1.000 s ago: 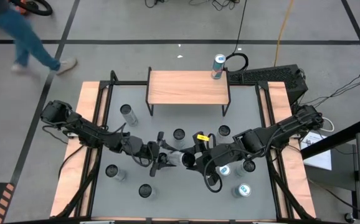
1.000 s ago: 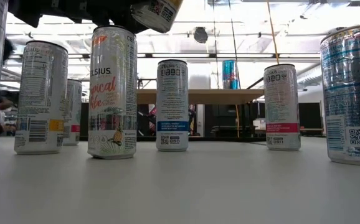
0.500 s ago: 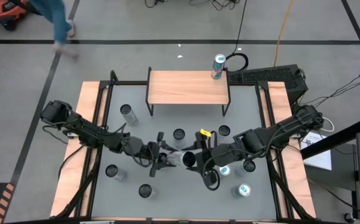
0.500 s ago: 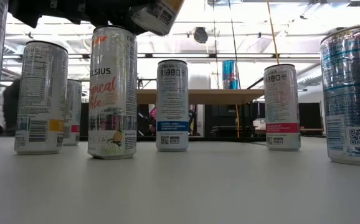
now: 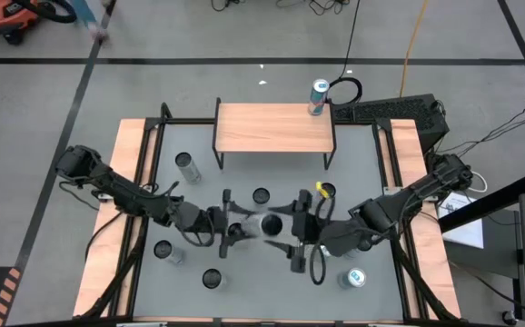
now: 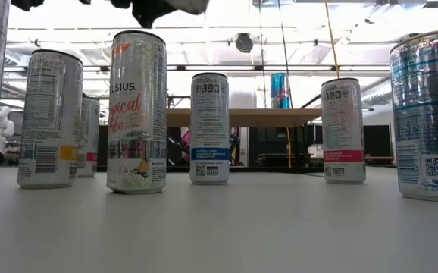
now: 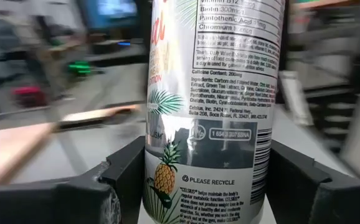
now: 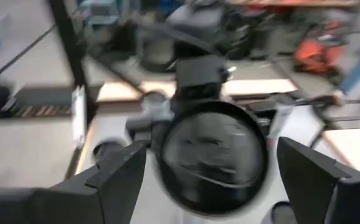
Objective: Place canned beverage on shelf
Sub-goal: Put the right white yellow soda can on the shelf
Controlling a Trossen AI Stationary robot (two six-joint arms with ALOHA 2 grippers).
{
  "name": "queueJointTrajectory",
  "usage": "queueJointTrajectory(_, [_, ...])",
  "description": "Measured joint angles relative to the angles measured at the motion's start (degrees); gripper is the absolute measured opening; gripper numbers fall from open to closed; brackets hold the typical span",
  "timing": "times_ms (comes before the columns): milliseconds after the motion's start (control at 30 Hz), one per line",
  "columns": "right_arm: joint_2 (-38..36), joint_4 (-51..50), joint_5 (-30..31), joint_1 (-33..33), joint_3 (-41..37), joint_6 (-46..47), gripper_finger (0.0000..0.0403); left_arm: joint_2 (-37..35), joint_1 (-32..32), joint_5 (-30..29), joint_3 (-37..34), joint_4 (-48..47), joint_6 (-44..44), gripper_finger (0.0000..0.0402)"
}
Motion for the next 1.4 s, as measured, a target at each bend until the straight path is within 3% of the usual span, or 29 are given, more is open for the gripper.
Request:
queueJointTrajectory(167, [1.8,-1.1,23.9,3.6,0.0,1.1,0.0297,0.1,-1.0,-9.3,1.8,-0.8,2.3,0.0251])
queueJointTrajectory(300, [5.3,1.2,31.1,3.5,-0.1,0.2,0.0297,0.1,-0.9,-17.4,2.7,-0.6,3.8,0.0251])
queueJointTrajectory(400, [7.7,4.5,31.6,2.0,-0.2,-1.0,0.0297,0.1,-0.9,-21.0,2.9,-0.3,5.1,0.0251])
queueJointTrajectory(733, [12.5,15.9,31.2,-2.4,-0.2,-7.9,0.0294,0.1,-1.1,-22.2,2.9,-1.2,9.6,0.0251])
queueJointTrajectory(1167, [12.8,24.8,26.4,-3.1,-0.2,-15.4,0.0212,0.1,-1.3,-22.0,2.9,-0.1,15.5,0.0254])
queueJointTrajectory(1400, [12.8,24.9,25.1,-3.4,-0.2,-15.1,0.0208,0.1,-1.4,-22.0,2.9,-0.5,15.1,0.0258])
